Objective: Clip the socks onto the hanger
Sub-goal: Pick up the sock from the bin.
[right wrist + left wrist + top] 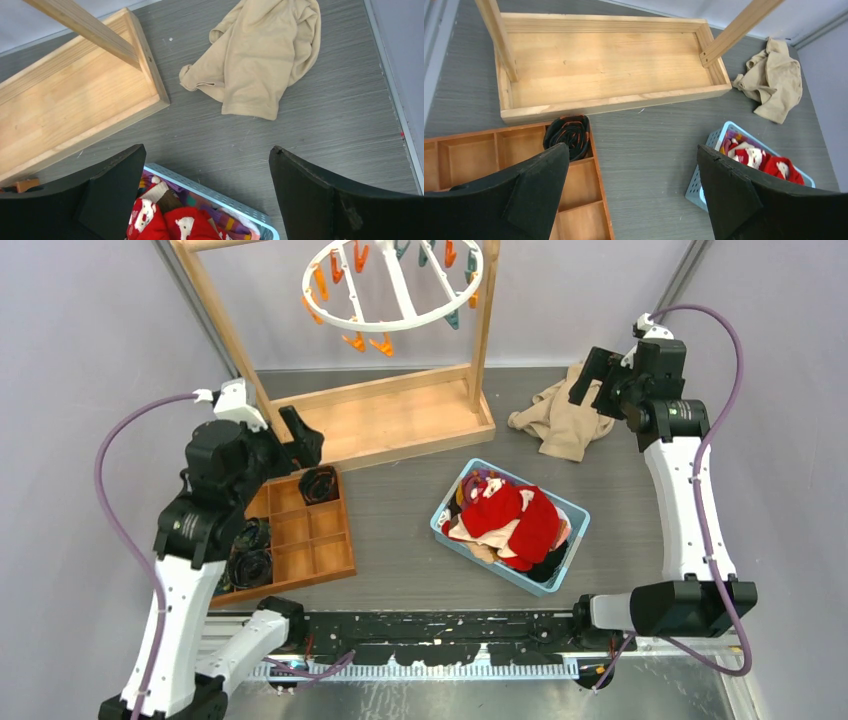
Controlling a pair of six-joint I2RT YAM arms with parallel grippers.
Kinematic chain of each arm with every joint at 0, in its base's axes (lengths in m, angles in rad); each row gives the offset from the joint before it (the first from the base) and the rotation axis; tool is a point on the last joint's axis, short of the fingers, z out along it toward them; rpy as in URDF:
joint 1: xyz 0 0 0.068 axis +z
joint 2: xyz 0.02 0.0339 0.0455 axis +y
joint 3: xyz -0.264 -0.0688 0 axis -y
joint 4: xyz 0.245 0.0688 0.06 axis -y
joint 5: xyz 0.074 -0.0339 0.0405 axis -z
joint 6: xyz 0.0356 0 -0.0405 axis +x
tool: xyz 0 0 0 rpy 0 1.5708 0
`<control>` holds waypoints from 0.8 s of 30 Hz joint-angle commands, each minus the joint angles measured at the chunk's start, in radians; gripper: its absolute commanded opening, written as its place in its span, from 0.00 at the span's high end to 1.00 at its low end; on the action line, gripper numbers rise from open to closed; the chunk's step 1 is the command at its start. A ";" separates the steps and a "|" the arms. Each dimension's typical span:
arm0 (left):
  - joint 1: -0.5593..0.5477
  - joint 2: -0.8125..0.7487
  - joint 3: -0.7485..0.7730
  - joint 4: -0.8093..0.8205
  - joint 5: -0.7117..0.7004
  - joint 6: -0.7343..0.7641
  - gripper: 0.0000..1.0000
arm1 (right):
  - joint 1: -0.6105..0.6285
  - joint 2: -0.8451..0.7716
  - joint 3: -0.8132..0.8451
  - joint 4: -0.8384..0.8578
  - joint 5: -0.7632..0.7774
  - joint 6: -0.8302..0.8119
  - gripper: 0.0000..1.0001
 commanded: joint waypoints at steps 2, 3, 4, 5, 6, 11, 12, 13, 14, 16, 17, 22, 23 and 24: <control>0.080 0.074 -0.016 0.122 0.092 -0.082 0.00 | -0.009 0.055 0.099 -0.030 0.051 0.017 0.00; 0.093 0.084 -0.020 0.135 0.104 -0.093 0.00 | -0.011 0.068 0.110 -0.036 0.053 0.019 0.00; 0.104 0.094 -0.026 0.148 0.115 -0.103 0.00 | -0.012 0.078 0.121 -0.041 0.054 0.019 0.00; 0.114 0.106 -0.033 0.159 0.127 -0.114 0.00 | -0.012 0.088 0.130 -0.044 0.055 0.019 0.00; 0.124 0.116 -0.041 0.171 0.139 -0.124 0.00 | -0.014 0.095 0.137 -0.044 0.054 0.020 0.00; 0.158 0.144 -0.078 0.210 0.215 -0.171 0.00 | -0.017 0.090 0.112 0.020 0.016 -0.005 0.00; 0.164 0.147 -0.089 0.222 0.237 -0.182 0.00 | -0.018 0.080 0.092 0.055 -0.004 -0.024 0.00; 0.168 0.148 -0.100 0.236 0.256 -0.195 0.00 | -0.018 0.065 0.068 0.076 -0.026 -0.035 0.00; 0.171 0.148 -0.116 0.259 0.282 -0.208 0.00 | -0.019 0.051 0.045 0.111 -0.061 -0.060 0.00; 0.177 0.145 -0.153 0.301 0.317 -0.239 0.00 | -0.019 0.021 -0.006 0.147 -0.193 -0.156 0.00; 0.179 0.142 -0.176 0.323 0.334 -0.254 0.00 | -0.020 0.011 -0.029 0.152 -0.287 -0.219 0.00; 0.184 0.125 -0.285 0.409 0.387 -0.298 0.00 | -0.015 -0.007 -0.099 0.069 -0.708 -0.468 0.00; 0.185 0.121 -0.306 0.430 0.400 -0.304 0.00 | -0.009 -0.005 -0.111 0.067 -0.755 -0.489 0.00; 0.185 0.117 -0.325 0.452 0.413 -0.311 0.00 | -0.003 -0.002 -0.120 0.066 -0.783 -0.507 0.00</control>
